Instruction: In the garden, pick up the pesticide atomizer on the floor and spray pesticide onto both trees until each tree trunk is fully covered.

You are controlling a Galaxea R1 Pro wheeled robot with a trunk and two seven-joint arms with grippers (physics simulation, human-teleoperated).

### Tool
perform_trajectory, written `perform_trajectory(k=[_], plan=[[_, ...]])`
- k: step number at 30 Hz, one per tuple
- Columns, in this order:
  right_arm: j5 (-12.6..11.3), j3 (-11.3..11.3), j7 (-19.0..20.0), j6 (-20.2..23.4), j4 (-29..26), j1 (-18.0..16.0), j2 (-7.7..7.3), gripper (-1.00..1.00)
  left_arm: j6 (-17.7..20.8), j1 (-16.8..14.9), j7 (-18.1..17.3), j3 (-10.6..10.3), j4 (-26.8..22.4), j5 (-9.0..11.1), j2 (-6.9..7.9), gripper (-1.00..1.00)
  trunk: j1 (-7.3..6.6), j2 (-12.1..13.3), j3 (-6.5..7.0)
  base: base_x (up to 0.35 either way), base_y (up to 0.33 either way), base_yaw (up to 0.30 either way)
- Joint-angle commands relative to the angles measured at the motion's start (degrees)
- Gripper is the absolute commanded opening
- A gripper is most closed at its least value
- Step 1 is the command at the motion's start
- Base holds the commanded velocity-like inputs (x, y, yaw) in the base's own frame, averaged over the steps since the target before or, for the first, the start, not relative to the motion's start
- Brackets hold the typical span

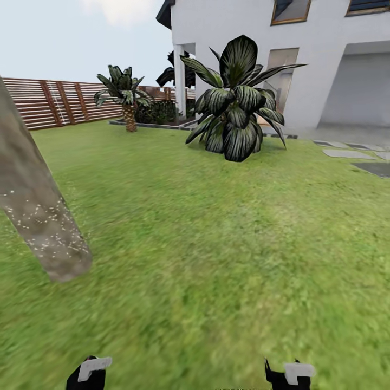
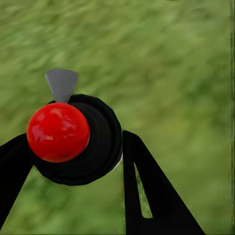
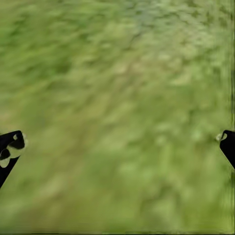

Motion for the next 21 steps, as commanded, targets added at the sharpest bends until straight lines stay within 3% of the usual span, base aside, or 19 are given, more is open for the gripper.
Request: perform_trajectory(k=[1, 21], plan=[[0.0, 0.0, 0.0, 0.0, 0.0, 0.0, 0.00, 1.00, 0.0, 0.2, 0.0, 0.0, 0.0, 0.0, 0.04, -1.00, 0.00, 0.0, 0.00, 0.000, 0.000, -0.300], [0.0, 0.0, 0.0, 0.0, 0.1, 0.0, 0.00, 1.00, 0.0, 0.5, 0.0, 0.0, 0.0, -0.1, -0.13, -1.00, 0.00, 0.0, 0.00, -0.195, -0.188, -0.300]])
